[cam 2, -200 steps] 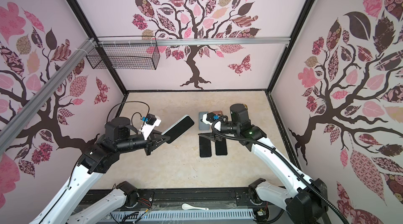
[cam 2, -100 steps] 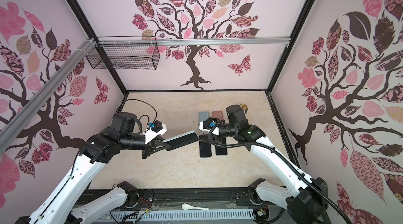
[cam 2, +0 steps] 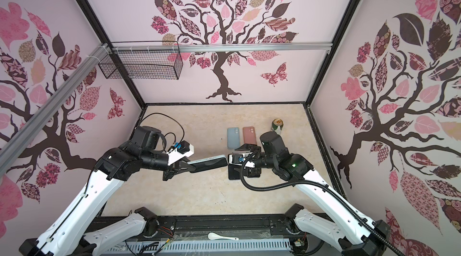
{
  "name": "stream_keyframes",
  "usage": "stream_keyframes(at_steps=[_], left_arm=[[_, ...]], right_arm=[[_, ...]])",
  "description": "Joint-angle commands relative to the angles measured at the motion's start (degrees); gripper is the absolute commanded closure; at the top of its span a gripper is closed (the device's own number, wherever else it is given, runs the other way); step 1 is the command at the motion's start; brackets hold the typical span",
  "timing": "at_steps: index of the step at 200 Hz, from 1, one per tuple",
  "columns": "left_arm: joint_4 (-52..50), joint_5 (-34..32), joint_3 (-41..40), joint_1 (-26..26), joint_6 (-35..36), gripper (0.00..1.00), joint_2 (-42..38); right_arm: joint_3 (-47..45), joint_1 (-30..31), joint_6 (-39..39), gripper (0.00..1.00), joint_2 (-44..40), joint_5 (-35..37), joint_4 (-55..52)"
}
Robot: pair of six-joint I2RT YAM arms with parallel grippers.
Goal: Take the phone out of the phone case
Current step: Remove the phone case from the phone.
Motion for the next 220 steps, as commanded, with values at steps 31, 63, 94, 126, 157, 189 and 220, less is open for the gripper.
stream_keyframes(at_steps=[31,63,94,126,157,189,220], left_arm=[[0.76,1.15,3.70,-0.43,2.49,1.00,0.91],[-0.29,0.53,4.76,-0.35,2.74,1.00,2.43],[-1.25,1.50,5.42,-0.42,3.37,1.00,3.81],[-2.06,1.68,5.76,-0.43,3.86,1.00,4.30],[-2.15,2.02,6.09,-0.43,3.81,1.00,4.61],[-2.39,2.72,6.36,-0.43,3.75,1.00,4.72],[-2.50,2.95,6.52,-0.39,3.69,1.00,5.10]], right_arm=[[2.14,0.27,0.85,0.32,2.12,-11.89,-1.49],[1.47,0.22,1.98,0.49,3.39,-13.13,1.00],[0.68,0.27,3.49,0.55,4.41,-12.69,4.97],[0.63,0.25,3.37,0.57,4.88,-12.65,4.82],[0.76,0.25,2.96,0.62,5.30,-14.40,3.55],[0.33,0.33,1.97,0.63,5.73,-13.41,2.75],[0.91,0.31,1.83,0.67,5.82,-13.69,2.36]])
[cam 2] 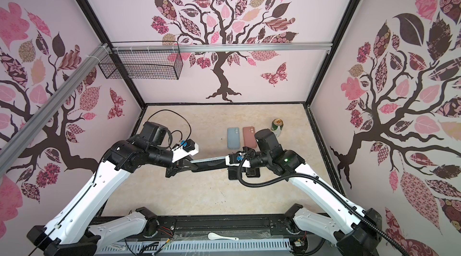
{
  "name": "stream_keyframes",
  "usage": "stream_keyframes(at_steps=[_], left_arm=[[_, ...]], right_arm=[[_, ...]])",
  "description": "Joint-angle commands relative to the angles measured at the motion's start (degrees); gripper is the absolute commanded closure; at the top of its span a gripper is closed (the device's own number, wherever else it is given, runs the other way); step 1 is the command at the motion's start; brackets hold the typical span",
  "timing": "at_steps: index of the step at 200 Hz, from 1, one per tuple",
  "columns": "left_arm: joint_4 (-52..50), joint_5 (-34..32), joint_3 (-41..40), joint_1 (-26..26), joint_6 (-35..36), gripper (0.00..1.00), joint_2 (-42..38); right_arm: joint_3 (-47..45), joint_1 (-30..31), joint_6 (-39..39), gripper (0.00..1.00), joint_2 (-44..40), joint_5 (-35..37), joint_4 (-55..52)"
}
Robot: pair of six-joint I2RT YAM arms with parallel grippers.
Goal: Take the phone out of the phone case
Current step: Remove the phone case from the phone.
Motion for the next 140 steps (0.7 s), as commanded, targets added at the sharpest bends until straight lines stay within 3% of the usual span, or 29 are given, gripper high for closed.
stream_keyframes(at_steps=[1,140], left_arm=[[0.84,3.03,3.01,-0.10,0.84,1.00,0.08],[-1.10,4.37,4.71,-0.18,1.69,1.00,1.80]], right_arm=[[0.97,0.31,-0.45,0.67,0.49,-1.57,-1.50],[2.08,0.59,-0.60,0.73,0.77,-2.77,-2.65]])
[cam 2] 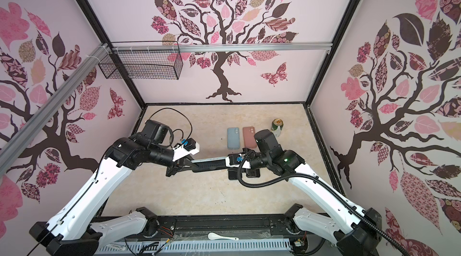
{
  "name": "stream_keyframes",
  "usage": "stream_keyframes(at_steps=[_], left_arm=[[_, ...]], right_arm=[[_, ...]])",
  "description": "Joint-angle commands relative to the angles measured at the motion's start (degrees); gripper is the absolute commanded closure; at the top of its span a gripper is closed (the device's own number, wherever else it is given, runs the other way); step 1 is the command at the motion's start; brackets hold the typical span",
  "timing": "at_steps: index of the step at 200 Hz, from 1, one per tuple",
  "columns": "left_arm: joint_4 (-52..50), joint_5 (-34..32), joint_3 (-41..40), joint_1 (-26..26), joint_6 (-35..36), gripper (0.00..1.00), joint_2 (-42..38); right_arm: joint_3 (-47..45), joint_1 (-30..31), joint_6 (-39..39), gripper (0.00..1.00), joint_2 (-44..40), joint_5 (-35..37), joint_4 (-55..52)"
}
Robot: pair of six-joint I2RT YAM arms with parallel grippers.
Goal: Take the phone out of the phone case
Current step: Remove the phone case from the phone.
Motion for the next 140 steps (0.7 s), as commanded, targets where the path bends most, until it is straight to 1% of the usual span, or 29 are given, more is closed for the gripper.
stream_keyframes(at_steps=[1,17,88,120,140], left_arm=[[0.54,2.80,3.06,-0.19,0.72,1.00,-0.12],[0.49,2.47,3.07,-0.12,0.74,1.00,-0.11],[0.77,2.36,3.75,-0.18,0.66,1.00,0.40],[0.00,3.27,4.71,-0.14,1.12,1.00,1.40],[-1.33,3.82,5.55,-0.17,1.91,1.00,2.17]], right_arm=[[2.02,0.33,-0.39,0.73,0.66,-1.73,-1.01],[2.02,0.31,-0.40,0.75,0.66,-1.83,-1.13],[1.88,0.44,-0.90,0.90,0.66,-0.82,-1.84],[2.36,0.73,-0.88,0.97,0.70,-0.89,-1.68],[2.40,0.98,-0.84,1.00,0.74,-0.64,-1.38]])
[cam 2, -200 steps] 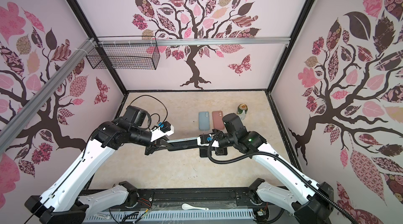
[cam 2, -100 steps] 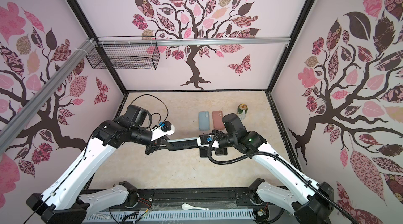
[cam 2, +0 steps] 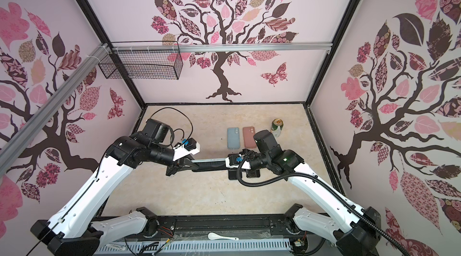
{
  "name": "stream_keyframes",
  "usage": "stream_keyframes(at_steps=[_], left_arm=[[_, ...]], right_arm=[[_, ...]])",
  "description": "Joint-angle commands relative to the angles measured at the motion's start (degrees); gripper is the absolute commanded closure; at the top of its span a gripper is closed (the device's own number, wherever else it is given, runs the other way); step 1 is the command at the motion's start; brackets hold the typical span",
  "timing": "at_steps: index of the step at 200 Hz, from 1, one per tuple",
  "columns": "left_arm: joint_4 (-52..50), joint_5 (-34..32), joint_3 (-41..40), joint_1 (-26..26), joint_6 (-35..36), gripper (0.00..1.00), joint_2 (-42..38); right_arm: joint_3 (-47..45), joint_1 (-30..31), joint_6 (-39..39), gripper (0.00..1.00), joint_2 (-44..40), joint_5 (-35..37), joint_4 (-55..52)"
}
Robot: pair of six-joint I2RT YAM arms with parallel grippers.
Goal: Take the phone out of the phone case
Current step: Remove the phone case from the phone.
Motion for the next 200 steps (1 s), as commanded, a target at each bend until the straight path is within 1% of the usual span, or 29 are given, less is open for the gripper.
stream_keyframes(at_steps=[1,79,88,112,132,200], left_arm=[[0.23,3.86,3.73,-0.17,0.41,1.00,0.71],[-1.53,4.75,4.33,-0.26,1.54,1.00,1.91],[-1.52,4.67,4.33,-0.27,1.45,1.00,1.81],[-1.58,4.86,4.25,-0.32,1.40,1.00,1.72],[-1.81,5.32,4.40,-0.35,1.37,1.00,2.01],[-6.27,6.28,6.72,-1.27,3.58,1.00,5.33]], right_arm=[[2.43,0.90,-0.89,1.00,0.26,-0.68,0.49],[2.73,1.54,-0.93,1.00,-0.56,0.14,1.49],[2.40,1.52,-0.55,0.97,-0.85,0.01,2.03],[2.22,1.54,0.28,0.96,-1.32,-1.11,3.02],[2.27,1.61,0.65,1.00,-1.49,-2.25,3.64],[3.03,1.99,-0.75,1.00,-1.31,0.00,2.96]])
